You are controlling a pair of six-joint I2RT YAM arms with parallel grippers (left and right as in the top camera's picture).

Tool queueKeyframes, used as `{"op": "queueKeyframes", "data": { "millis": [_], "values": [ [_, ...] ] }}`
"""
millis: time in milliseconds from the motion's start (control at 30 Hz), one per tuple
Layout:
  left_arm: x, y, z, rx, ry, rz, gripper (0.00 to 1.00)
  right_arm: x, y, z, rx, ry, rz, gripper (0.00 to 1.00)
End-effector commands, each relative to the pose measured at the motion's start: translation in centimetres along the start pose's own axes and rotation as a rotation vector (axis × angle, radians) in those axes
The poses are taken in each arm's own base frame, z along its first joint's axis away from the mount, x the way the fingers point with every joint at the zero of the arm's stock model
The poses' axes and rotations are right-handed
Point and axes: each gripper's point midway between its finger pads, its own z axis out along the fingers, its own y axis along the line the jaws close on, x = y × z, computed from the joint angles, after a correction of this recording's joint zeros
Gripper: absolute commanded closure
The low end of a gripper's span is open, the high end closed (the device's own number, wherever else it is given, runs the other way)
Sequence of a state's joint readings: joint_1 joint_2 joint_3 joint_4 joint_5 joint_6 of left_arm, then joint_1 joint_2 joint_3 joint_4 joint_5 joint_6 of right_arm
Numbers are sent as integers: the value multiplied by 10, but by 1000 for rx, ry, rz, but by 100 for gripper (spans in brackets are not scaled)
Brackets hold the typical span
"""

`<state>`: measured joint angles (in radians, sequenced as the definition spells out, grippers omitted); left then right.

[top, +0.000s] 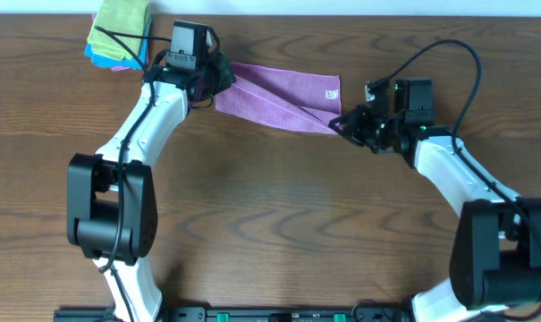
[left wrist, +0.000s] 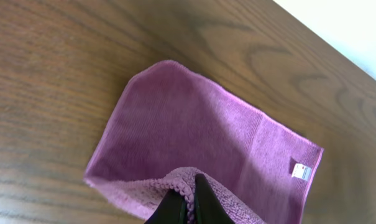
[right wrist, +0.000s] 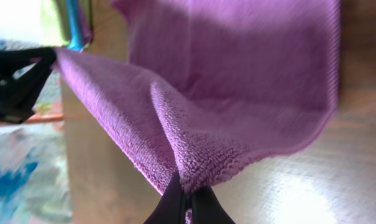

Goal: Fold the cloth
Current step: 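Lift both front corners and fold them back over the far edge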

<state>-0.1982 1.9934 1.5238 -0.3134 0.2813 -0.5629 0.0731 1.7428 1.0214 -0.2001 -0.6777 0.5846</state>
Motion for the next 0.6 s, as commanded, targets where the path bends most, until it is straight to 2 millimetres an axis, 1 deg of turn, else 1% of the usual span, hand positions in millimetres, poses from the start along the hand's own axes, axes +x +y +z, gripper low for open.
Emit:
{"op": "queueKeyframes", "data": {
  "millis": [0, 133, 233, 300, 367, 433, 500, 567],
  "values": [
    [-1, 16, 22, -30, -4, -27, 94, -21, -18, 6, 74, -65, 5, 99],
    [-7, 21, 39, -21, -22, -33, 94, -43, -25, 12, 96, -102, 5, 99],
    [-12, 27, 51, -29, -20, -45, 94, -64, -24, 19, 89, -116, -1, 98],
    [-18, 30, 59, -27, -28, -51, 94, -78, -22, 27, 85, -122, -6, 98],
    [-30, 28, 67, -15, -52, -54, 94, -91, -21, 34, 83, -125, -10, 98],
    [-46, 24, 73, 0, -78, -56, 94, -104, -21, 42, 78, -134, -16, 99],
    [-57, 21, 77, 11, -97, -54, 94, -114, -21, 49, 74, -140, -21, 99],
    [-63, 18, 81, 25, -104, -59, 94, -122, -22, 54, 71, -144, -25, 99]
  ]
}}
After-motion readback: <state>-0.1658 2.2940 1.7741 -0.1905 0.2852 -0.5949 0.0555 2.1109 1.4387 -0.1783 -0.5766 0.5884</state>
